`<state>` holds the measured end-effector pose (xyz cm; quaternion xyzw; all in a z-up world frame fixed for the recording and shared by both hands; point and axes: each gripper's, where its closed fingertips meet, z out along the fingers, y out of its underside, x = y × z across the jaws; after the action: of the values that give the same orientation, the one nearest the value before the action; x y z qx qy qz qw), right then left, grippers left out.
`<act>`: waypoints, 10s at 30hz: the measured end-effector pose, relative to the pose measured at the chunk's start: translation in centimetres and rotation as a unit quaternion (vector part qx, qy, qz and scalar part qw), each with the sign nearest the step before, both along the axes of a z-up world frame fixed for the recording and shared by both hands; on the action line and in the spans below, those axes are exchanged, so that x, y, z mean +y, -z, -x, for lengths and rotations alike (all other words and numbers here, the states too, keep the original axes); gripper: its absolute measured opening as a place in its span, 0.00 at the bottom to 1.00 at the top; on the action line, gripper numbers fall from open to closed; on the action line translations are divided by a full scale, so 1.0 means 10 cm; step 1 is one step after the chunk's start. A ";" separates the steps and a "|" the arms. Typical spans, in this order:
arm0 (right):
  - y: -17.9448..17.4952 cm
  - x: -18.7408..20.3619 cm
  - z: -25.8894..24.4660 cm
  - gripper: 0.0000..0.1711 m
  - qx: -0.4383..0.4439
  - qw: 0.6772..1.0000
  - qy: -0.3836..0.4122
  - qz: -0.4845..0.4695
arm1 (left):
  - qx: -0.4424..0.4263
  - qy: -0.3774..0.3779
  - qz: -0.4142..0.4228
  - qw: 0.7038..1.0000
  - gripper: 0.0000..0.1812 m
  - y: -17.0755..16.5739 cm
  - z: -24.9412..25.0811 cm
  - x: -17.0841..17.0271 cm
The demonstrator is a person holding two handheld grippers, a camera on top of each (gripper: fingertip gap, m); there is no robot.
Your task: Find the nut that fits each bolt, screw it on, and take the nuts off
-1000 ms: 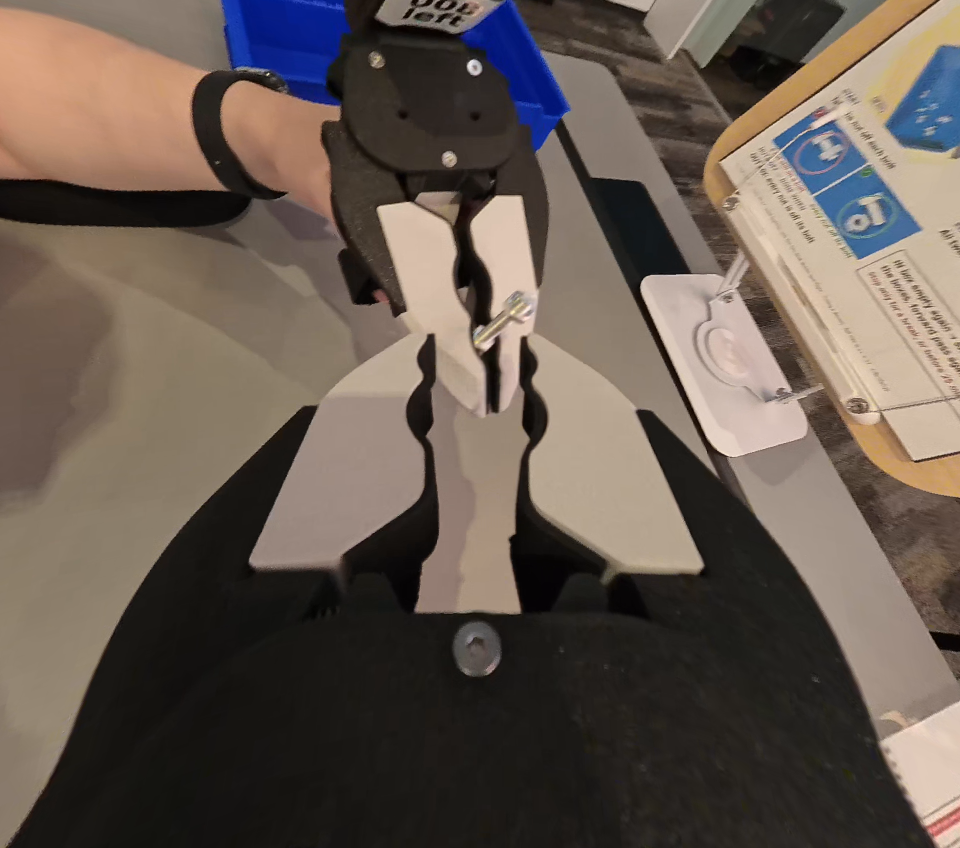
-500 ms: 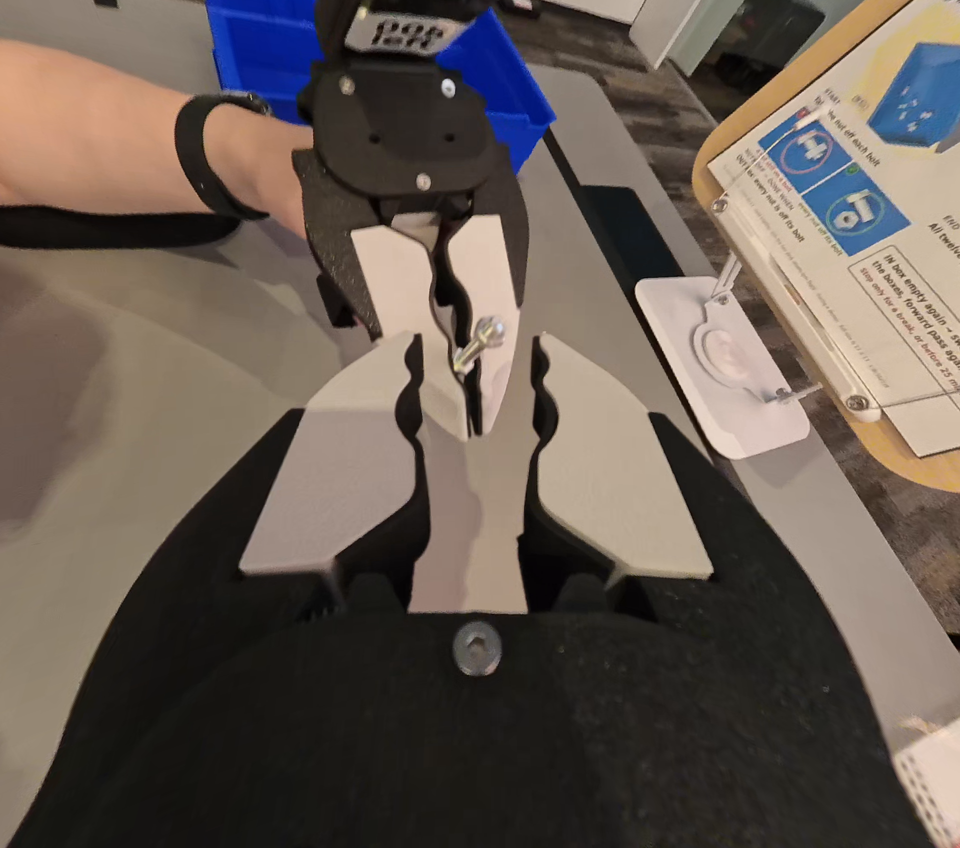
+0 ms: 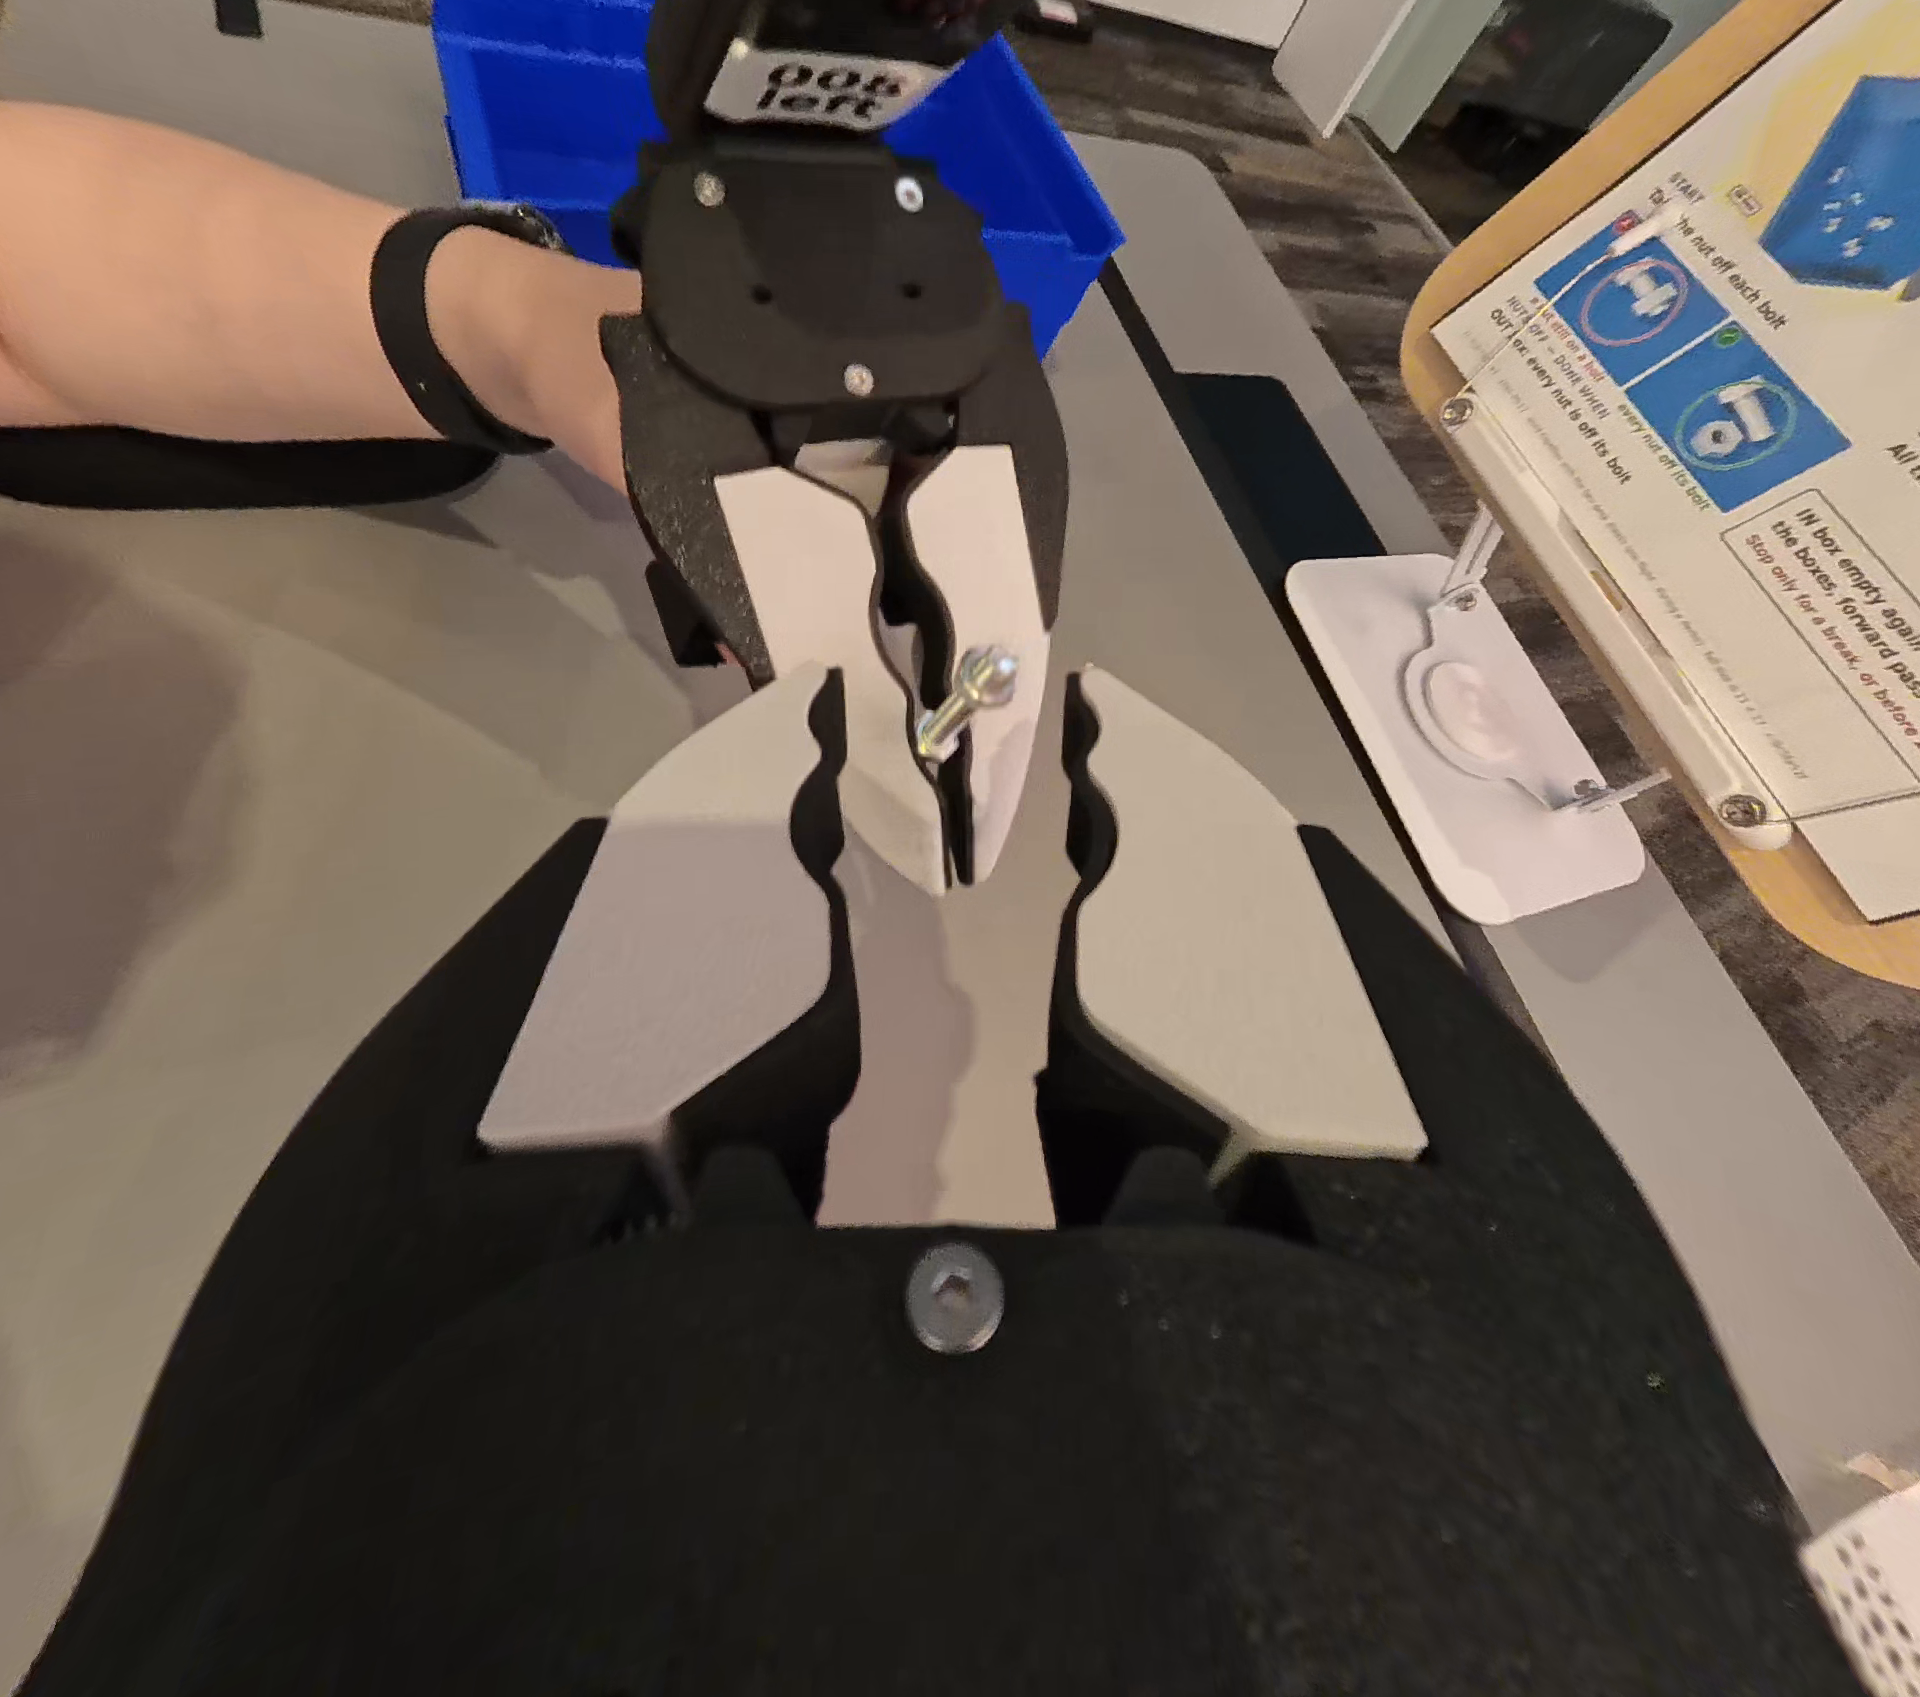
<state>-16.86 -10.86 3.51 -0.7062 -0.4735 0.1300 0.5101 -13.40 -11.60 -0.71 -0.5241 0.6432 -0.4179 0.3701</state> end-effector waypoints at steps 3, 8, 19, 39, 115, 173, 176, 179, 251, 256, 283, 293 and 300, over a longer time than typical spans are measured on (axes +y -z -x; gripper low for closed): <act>0.02 -0.06 0.04 0.23 -0.004 1.000 -0.020 0.009 | 0.001 -0.011 -0.005 1.000 0.02 0.00 0.00 0.04; 0.04 -0.11 -0.01 0.15 -0.032 0.999 -0.012 0.016 | -0.020 -0.019 0.037 0.999 0.02 -0.09 0.05 0.12; 0.09 -0.15 -0.01 0.11 -0.054 0.998 -0.027 0.014 | -0.009 -0.009 0.017 1.000 0.02 -0.04 0.03 0.06; -0.03 -0.05 0.01 0.19 -0.025 0.999 -0.005 -0.025 | -0.010 0.021 0.024 0.999 0.02 -0.03 0.00 -0.07; -0.01 0.06 0.10 0.03 0.209 0.966 -0.090 0.120 | -0.047 0.036 0.149 0.987 0.02 -0.21 0.05 -0.05; 1.77 -0.19 -3.80 0.10 -0.160 0.766 0.401 0.476 | -0.016 -0.135 0.026 0.990 0.21 0.20 0.07 0.70; 1.49 -0.19 -3.86 0.10 -0.145 0.782 0.420 0.437 | -0.043 -0.156 -0.007 0.987 0.22 -0.13 0.24 0.80; 1.02 -0.07 -3.87 0.09 -0.121 0.818 0.447 0.340 | -0.065 -0.200 -0.061 0.976 0.23 -0.51 0.53 0.94; 0.05 1.01 -2.03 0.28 -0.234 0.885 0.355 -0.189 | 0.437 -0.514 0.229 0.701 0.16 1.34 3.26 1.72; 0.06 1.01 -1.99 0.28 -0.243 0.885 0.348 -0.191 | 0.445 -0.510 0.252 0.692 0.16 1.40 3.26 1.67; 0.01 0.99 -2.05 0.26 -0.258 0.880 0.348 -0.196 | 0.202 -0.275 0.090 0.936 0.03 -0.22 1.78 0.90; -0.02 0.96 -2.02 0.26 -0.249 0.886 0.338 -0.195 | 0.440 -0.137 0.030 0.887 0.03 1.26 0.96 0.55; 0.05 0.99 -2.00 0.27 -0.257 0.888 0.333 -0.186 | 0.454 -0.133 0.031 0.880 0.03 1.43 0.93 0.57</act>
<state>3.18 -0.97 2.98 -0.7231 -0.3403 -0.3244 0.5061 -22.72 -5.93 -15.02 -0.7481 0.6518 -0.1006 0.0734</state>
